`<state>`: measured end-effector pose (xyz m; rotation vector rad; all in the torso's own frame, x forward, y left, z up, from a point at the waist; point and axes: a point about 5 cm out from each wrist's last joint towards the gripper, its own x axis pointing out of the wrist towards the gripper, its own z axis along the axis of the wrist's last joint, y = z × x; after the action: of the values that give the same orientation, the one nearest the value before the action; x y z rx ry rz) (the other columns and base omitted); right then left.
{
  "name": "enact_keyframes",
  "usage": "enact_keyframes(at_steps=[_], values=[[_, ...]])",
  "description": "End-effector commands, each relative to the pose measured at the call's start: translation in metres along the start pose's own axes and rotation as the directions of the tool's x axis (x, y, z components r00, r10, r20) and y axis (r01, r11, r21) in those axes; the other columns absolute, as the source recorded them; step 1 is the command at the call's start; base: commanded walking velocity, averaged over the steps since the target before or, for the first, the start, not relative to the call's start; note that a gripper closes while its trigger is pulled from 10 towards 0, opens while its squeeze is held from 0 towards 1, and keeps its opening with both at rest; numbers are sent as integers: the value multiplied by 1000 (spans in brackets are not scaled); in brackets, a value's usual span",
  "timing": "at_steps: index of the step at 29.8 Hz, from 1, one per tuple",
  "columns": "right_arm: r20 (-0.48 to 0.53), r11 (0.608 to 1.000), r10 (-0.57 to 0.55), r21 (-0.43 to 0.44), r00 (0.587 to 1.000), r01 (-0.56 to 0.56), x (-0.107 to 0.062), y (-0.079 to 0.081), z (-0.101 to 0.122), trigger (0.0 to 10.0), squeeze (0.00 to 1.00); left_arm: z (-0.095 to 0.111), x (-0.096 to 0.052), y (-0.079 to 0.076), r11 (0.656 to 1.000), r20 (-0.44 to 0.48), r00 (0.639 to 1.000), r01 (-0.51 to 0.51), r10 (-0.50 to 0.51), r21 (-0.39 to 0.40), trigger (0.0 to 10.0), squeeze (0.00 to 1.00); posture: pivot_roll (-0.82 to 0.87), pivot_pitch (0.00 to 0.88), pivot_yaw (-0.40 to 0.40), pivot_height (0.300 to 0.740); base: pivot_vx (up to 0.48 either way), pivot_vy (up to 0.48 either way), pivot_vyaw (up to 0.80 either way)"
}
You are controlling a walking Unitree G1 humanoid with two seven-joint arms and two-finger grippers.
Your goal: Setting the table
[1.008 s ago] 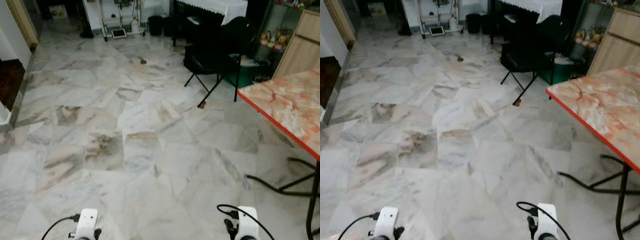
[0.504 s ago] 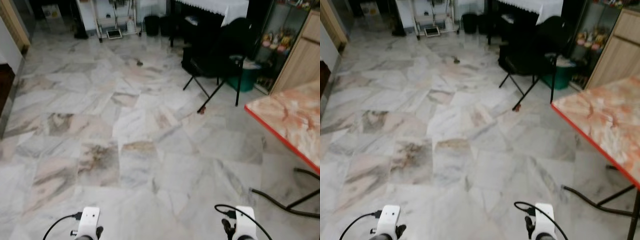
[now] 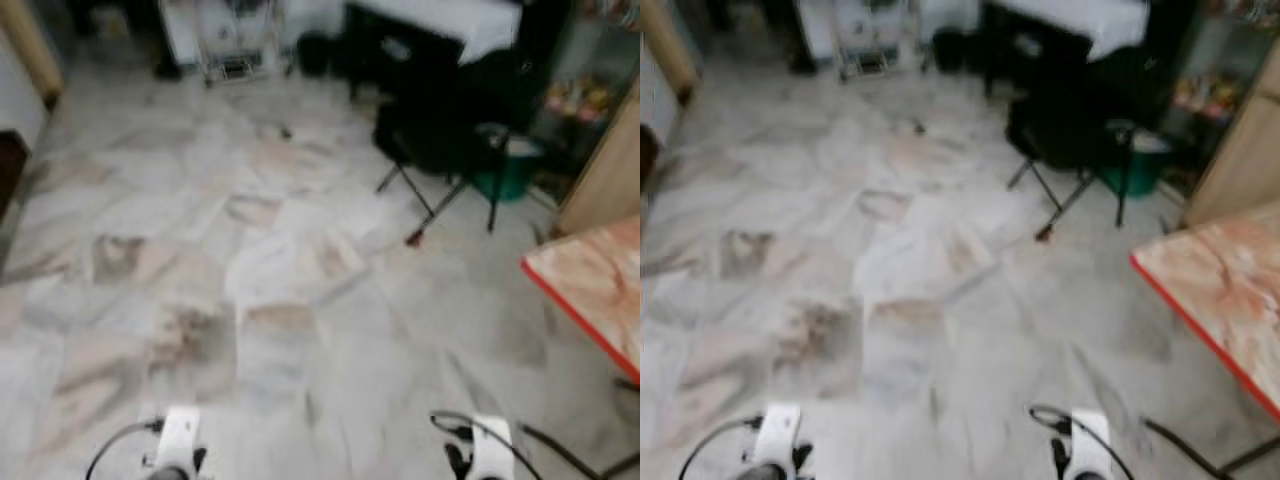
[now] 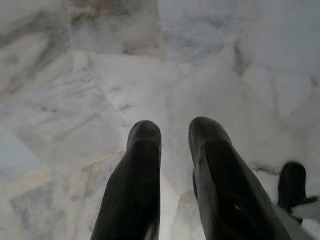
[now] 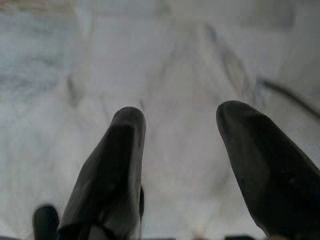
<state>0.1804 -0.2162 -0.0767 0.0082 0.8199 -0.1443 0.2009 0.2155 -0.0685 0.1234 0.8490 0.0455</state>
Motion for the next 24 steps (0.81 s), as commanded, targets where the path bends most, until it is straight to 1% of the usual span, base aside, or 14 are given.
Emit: enact_keyframes(at_steps=[1, 2, 5, 16, 20, 24], values=[[24, 999, 39, 15, 999, -39, 2, 14, 6, 10000, 0, -10, -3, 10, 999, -34, 999, -32, 31, -8, 10000, 0, 2, 0, -6, 724, 356, 0, 475], [29, 998, 32, 50, 999, -33, 2, 14, 6, 10000, 0, -10, -3, 10, 999, -34, 999, -33, 32, -10, 10000, 0, 2, 0, -6, 724, 352, 0, 0], [35, 999, 32, 35, 999, -33, 3, 13, 8, 10000, 0, -9, -3, 10, 999, -32, 999, -34, 33, -11, 10000, 0, 2, 0, -7, 724, 350, 0, 0], [50, 999, 35, 22, 998, -36, 3, 11, 11, 10000, 0, -12, -3, 9, 999, -39, 998, -39, 38, -19, 10000, 0, 3, 0, -12, 724, 347, 0, 0], [58, 999, 30, 32, 998, -32, 3, 10, 13, 10000, 0, -13, -3, 9, 999, -44, 998, -38, 37, -26, 10000, 0, 4, 0, -12, 724, 0, 0, 0], [53, 999, 34, 30, 998, -36, 3, 10, 12, 10000, 0, -15, -4, 13, 999, -48, 998, -46, 44, -27, 10000, 0, 2, 0, -14, 724, 0, 0, 0]])
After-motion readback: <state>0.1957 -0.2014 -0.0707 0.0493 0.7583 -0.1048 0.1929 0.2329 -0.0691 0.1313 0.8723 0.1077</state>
